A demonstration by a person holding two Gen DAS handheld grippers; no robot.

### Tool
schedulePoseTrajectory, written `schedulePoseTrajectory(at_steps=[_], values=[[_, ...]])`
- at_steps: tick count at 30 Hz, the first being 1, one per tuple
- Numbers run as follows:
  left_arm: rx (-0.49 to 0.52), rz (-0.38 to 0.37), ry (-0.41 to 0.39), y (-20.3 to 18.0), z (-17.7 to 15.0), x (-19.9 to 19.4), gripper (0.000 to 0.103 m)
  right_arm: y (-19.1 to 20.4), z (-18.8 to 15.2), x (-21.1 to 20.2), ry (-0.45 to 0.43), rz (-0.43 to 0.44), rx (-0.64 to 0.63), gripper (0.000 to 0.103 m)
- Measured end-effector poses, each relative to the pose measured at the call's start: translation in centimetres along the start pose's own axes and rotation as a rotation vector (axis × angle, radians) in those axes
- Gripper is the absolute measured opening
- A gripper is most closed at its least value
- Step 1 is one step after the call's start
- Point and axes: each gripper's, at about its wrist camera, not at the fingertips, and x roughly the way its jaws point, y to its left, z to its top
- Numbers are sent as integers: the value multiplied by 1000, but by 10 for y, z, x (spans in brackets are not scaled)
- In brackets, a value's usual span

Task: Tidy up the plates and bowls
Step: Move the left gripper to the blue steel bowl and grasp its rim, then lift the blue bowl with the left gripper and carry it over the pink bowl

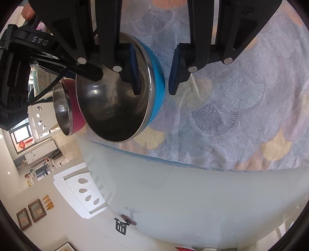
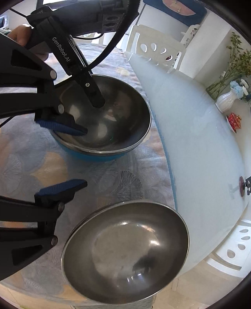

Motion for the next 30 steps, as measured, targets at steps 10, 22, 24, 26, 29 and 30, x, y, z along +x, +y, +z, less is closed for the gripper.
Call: schedulePoseTrajectory(at_steps=[10,22,24,26,29,30], values=[[4,19,-1,-4,3,2,16,11,0,9,8,-14,0,25],[-59,-51,-10,-16,5,-28,17,26,3,-17,-19,-68,-31,25],[-67,-67,-25,-19,6,-36,17,30,6,-29,-39,-68,-36,25],[-76,-88,-42,-25,9,-47,17,34,10,-42,-51,-66,-33,25],[-88,-141,-51,-30,11,-63,18,37,14,-63,-62,-57,-18,25],[-89,-152,-56,-32,11,-68,18,39,14,-71,-71,-47,-14,25]])
